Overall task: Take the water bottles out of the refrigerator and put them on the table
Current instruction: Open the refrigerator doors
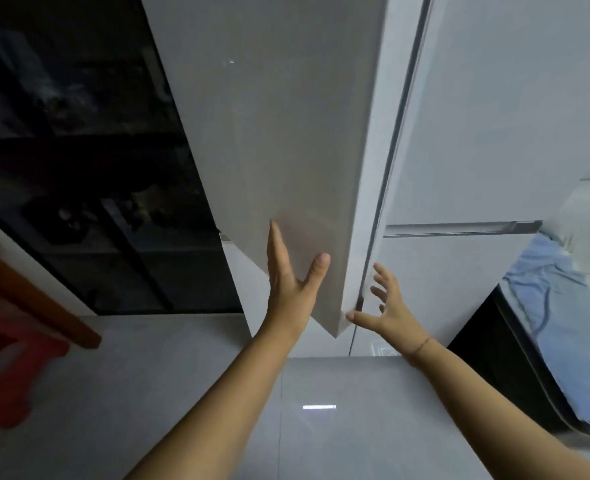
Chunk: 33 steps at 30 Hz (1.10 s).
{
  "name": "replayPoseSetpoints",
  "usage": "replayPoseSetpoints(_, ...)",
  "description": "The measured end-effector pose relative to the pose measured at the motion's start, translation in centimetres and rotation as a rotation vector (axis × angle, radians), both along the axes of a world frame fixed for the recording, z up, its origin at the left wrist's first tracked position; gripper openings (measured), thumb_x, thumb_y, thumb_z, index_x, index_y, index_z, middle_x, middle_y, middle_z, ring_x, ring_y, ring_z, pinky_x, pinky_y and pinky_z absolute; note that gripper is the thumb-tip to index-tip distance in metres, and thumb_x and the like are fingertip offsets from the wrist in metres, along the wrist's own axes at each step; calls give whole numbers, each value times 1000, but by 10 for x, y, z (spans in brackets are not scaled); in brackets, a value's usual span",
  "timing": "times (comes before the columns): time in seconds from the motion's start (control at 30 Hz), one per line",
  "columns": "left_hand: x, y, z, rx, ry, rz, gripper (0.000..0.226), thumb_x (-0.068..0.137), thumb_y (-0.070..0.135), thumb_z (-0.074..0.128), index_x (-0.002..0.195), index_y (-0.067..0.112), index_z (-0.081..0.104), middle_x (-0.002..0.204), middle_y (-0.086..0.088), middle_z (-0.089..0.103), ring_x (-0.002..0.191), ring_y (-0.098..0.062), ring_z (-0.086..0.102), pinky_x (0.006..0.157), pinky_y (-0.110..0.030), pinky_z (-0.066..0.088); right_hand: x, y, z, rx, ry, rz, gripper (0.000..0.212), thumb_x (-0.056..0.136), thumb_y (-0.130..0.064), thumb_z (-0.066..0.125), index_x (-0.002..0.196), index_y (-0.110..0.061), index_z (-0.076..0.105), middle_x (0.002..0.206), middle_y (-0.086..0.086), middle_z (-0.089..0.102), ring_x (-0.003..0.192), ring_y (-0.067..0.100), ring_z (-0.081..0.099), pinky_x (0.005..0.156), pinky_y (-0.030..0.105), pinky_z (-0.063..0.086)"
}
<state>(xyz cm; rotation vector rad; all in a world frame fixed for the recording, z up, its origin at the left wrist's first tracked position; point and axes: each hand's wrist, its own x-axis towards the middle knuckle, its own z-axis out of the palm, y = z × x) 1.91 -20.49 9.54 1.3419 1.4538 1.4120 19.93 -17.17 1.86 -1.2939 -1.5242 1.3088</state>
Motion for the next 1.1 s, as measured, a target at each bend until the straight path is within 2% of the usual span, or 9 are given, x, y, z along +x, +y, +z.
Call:
replayPoseSetpoints(0.13,11,-31,26,105,91,57,104,67,86,43,149,43,-4,156,25,-1,144,6,1,117,-26,11,-4,-7,20,24,151,25,58,66,-19,62,115,-35,35,143,-5,32,136,13,33,95,17,32)
replayPoseSetpoints(0.3,33,-61,44,130,75,222,97,74,65,59,148,45,0,152,29,7,141,7,9,112,-26,16,-9,-22,40,48,165,100,69,81,1,57,136,-29,28,133,0,44,124,17,45,102,34,40)
replayPoseSetpoints(0.47,30,-87,44,135,65,396,97,79,49,67,153,30,8,160,9,15,146,-7,18,116,-30,21,-25,-50,46,78,85,263,67,79,-6,60,134,-34,36,134,-5,44,120,11,46,90,21,42)
replayPoseSetpoints(0.7,-16,-119,44,78,100,588,118,66,68,62,151,31,-11,161,11,-3,147,-7,4,113,-26,10,-72,-89,47,77,59,455,67,81,-10,63,135,-32,32,132,-2,41,117,5,43,81,3,34)
replayPoseSetpoints(0.8,-45,-125,44,32,140,661,127,63,66,70,149,34,-17,160,12,-9,146,-7,-1,109,-26,6,-98,-100,49,62,93,566,64,81,4,58,122,-41,37,119,-8,46,107,-14,46,76,-3,37)
replayPoseSetpoints(0.87,-67,-127,45,4,167,702,130,64,58,77,149,32,-18,160,9,-10,147,-11,-2,111,-29,7,-116,-106,50,32,91,626,66,80,5,57,123,-41,37,118,-7,48,105,-13,49,82,1,40)
replayPoseSetpoints(0.93,-91,-128,47,-29,178,729,134,62,55,80,148,33,-20,161,6,-10,148,-17,-2,114,-37,11,-135,-112,53,14,71,668,68,80,1,59,133,-35,35,126,3,46,118,11,48,96,21,45)
replayPoseSetpoints(1.0,-114,-128,51,-73,179,747,137,60,55,81,147,34,-22,160,5,-12,149,-20,-1,114,-42,15,-155,-116,55,17,54,704,73,80,-1,60,140,-29,30,133,6,43,125,21,44,107,37,41)
replayPoseSetpoints(1.1,-148,-132,55,-122,208,744,139,59,56,81,148,31,-23,160,5,-16,149,-20,-2,115,-43,15,-187,-124,54,15,28,740,80,79,-4,61,145,-26,22,144,-2,32,135,13,33,110,28,33)
